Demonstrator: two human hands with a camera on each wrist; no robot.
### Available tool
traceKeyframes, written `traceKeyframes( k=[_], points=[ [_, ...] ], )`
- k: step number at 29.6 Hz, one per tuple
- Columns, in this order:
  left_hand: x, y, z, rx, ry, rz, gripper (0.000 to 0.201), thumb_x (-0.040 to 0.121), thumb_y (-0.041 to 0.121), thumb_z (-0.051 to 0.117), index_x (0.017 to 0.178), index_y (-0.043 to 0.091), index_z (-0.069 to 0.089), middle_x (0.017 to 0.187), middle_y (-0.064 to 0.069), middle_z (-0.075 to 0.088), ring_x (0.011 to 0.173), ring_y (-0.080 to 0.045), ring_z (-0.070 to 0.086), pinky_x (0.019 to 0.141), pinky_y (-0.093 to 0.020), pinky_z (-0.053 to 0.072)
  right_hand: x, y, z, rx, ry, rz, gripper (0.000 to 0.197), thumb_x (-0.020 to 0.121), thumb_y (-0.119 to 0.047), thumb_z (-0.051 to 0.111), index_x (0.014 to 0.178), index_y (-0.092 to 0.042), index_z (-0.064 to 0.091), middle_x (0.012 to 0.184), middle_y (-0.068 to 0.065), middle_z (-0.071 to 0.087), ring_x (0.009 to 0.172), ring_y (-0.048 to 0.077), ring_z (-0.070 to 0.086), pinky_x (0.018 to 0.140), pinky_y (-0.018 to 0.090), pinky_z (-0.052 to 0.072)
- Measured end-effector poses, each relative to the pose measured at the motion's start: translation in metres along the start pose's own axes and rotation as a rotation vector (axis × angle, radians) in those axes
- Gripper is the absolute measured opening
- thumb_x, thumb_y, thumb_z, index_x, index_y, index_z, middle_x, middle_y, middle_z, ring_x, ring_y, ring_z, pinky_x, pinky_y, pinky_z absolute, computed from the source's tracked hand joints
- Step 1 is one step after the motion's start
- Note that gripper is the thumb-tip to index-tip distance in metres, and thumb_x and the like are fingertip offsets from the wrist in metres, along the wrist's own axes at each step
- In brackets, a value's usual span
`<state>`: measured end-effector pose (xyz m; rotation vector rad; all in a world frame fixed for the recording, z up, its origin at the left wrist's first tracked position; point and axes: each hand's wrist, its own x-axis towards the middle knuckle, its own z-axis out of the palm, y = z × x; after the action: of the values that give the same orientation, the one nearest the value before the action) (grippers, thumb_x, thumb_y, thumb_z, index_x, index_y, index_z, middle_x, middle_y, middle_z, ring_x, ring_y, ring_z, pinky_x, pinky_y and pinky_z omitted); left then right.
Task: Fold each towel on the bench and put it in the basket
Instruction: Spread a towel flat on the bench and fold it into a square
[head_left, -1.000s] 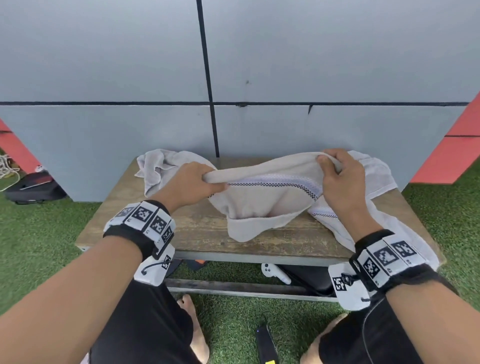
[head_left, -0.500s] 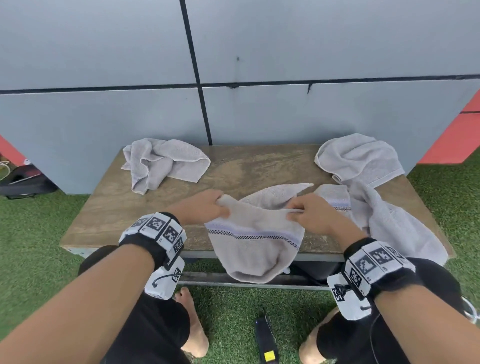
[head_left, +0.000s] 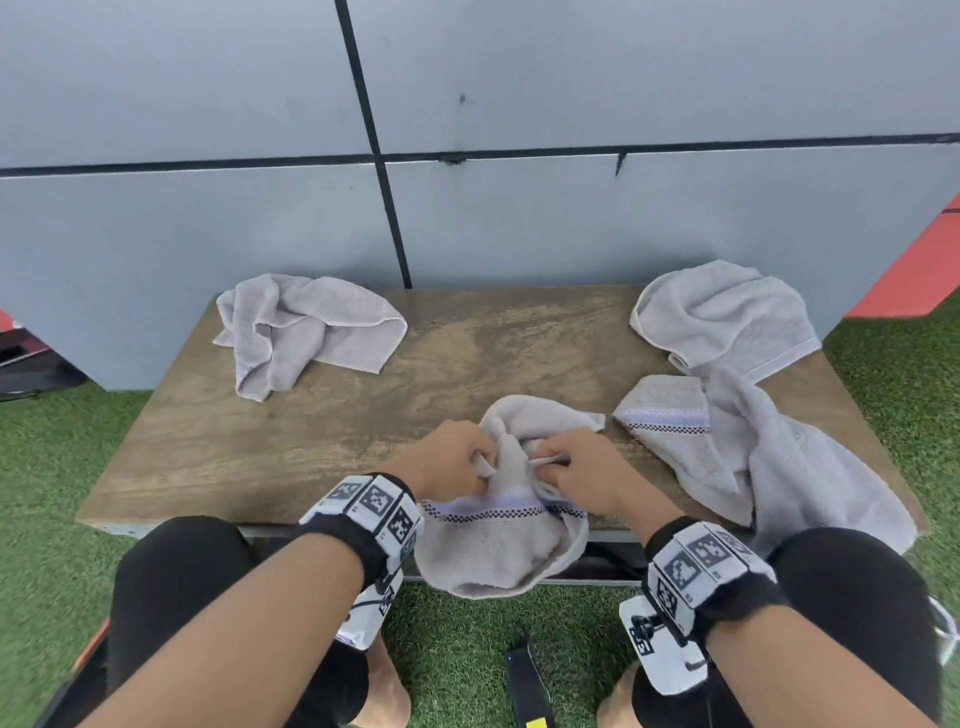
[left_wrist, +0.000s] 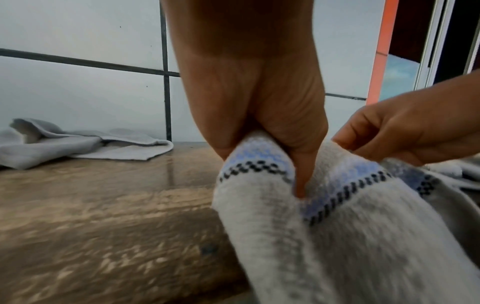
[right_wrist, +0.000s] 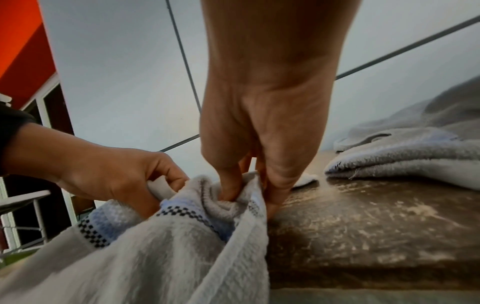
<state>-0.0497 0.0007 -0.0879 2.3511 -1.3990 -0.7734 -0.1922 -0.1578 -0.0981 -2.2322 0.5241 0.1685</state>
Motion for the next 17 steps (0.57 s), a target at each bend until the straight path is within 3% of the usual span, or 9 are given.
traceKeyframes(
  k=[2,5,6,8,11,12,14,17],
  points=[
    [0.007,0.006,-0.010,-0.077,0.049,0.055,0.043,0.074,-0.003,0.056,0.049,0.023,0.034,0.053,0.007,0.035,0.054,-0.009,0.028,0.055,-0.024,0.029,0.006,-0.003,-0.008,0.045,0.019,-0.047,0.023,0.090,-0.005,0.060,0.069,-0.006,0.069,0.068,0.013,0.069,0.058,0.008,0.049,0.058,0.030,0.043],
    [0.025,0.017,-0.049,-0.176,0.237,0.099,0.044,0.075,-0.002,0.065,0.050,0.023,0.041,0.052,0.007,0.038,0.051,-0.008,0.033,0.051,-0.017,0.027,0.027,-0.019,-0.049,0.088,0.199,-0.123,0.026,0.089,-0.002,0.064,0.074,-0.019,0.078,0.058,-0.013,0.063,0.056,0.002,0.046,0.055,0.018,0.038],
    [0.034,0.019,-0.067,-0.200,0.332,0.096,0.046,0.076,0.000,0.069,0.049,0.024,0.041,0.049,0.008,0.039,0.049,-0.005,0.037,0.050,-0.013,0.026,0.038,-0.026,-0.068,0.112,0.274,-0.142,0.022,0.089,-0.003,0.065,0.079,-0.017,0.079,0.061,-0.013,0.064,0.059,0.003,0.048,0.056,0.017,0.039],
    [0.058,0.023,-0.112,-0.219,0.519,0.057,0.045,0.077,0.006,0.072,0.049,0.025,0.042,0.047,0.010,0.040,0.047,0.001,0.040,0.050,-0.014,0.028,0.066,-0.042,-0.113,0.127,0.402,-0.166,0.018,0.090,-0.007,0.065,0.082,-0.017,0.078,0.070,-0.005,0.070,0.066,0.007,0.053,0.063,0.024,0.044],
    [0.084,0.025,-0.168,-0.189,0.736,0.019,0.028,0.083,0.015,0.071,0.062,0.013,0.052,0.055,0.007,0.042,0.052,-0.004,0.038,0.057,-0.025,0.028,0.099,-0.063,-0.172,0.004,0.573,-0.183,0.017,0.090,-0.009,0.062,0.080,-0.015,0.074,0.072,0.002,0.064,0.070,0.014,0.053,0.062,0.026,0.039],
    [0.092,0.023,-0.184,-0.159,0.804,-0.008,0.027,0.084,0.019,0.071,0.065,0.011,0.053,0.057,0.002,0.044,0.055,-0.012,0.040,0.058,-0.026,0.027,0.109,-0.069,-0.191,-0.055,0.634,-0.185,0.016,0.091,-0.010,0.062,0.084,-0.013,0.076,0.076,0.004,0.067,0.074,0.018,0.057,0.064,0.025,0.038],
    [0.105,0.015,-0.216,-0.085,0.903,-0.053,0.032,0.087,0.027,0.069,0.064,0.013,0.052,0.059,-0.002,0.046,0.061,-0.022,0.043,0.059,-0.028,0.026,0.130,-0.074,-0.225,-0.161,0.726,-0.209,0.015,0.092,-0.012,0.062,0.091,-0.011,0.078,0.085,0.008,0.072,0.086,0.024,0.064,0.068,0.023,0.035],
    [0.116,-0.003,-0.251,-0.027,0.961,-0.061,0.045,0.086,0.038,0.071,0.055,0.018,0.045,0.054,0.000,0.043,0.057,-0.023,0.043,0.056,-0.028,0.028,0.151,-0.075,-0.258,-0.227,0.843,-0.225,0.015,0.091,-0.017,0.066,0.091,-0.009,0.078,0.077,0.009,0.067,0.085,0.030,0.065,0.065,0.022,0.030]
  ],
)
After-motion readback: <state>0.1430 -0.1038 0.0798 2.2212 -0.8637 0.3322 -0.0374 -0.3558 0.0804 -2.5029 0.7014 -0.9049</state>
